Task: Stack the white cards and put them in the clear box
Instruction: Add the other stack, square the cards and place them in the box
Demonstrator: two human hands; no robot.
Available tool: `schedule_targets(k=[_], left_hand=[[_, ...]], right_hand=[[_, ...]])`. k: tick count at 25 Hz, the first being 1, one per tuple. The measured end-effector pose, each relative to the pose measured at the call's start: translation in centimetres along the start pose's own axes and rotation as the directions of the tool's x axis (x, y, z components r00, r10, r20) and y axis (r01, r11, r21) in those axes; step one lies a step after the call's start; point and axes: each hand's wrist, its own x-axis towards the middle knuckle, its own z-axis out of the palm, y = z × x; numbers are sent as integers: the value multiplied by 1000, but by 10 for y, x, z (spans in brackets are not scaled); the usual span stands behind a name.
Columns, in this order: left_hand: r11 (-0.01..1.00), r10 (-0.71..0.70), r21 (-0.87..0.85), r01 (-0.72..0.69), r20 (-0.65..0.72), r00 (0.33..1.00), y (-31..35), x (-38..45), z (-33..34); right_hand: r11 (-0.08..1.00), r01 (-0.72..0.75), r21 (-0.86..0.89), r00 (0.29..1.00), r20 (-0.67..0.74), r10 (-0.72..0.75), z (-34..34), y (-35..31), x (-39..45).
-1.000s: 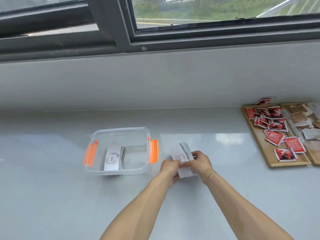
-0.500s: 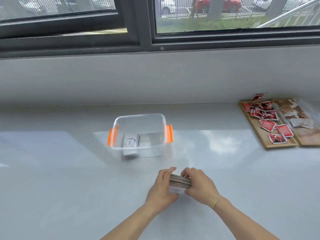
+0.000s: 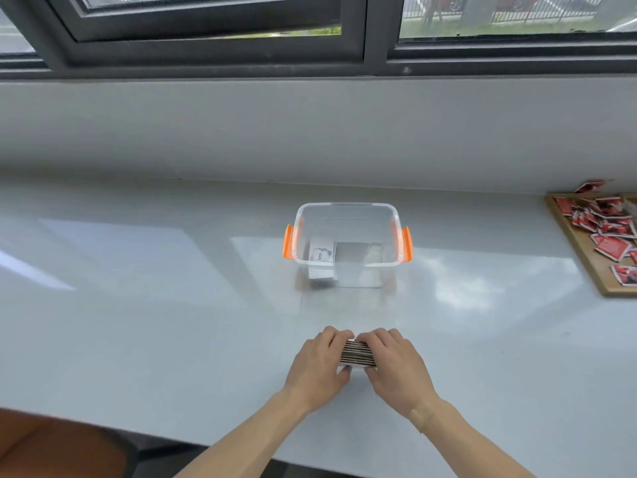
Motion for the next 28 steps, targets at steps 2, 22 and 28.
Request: schedule_targets(k=[2,22,28], left_hand=[[998,-6,63,6,3,1000,-5,1,4],[501,-409,-851,157,-73,910,-77,-13,5],[218,-412,-953,211,106,905,-19,11,21]], right_hand=[[999,2,-35,1000,17,-2,8,-5,4],[974,-102,-204,990,73,119,32,-13,15],[973,-106,-204,991,54,119,32,-16,14]])
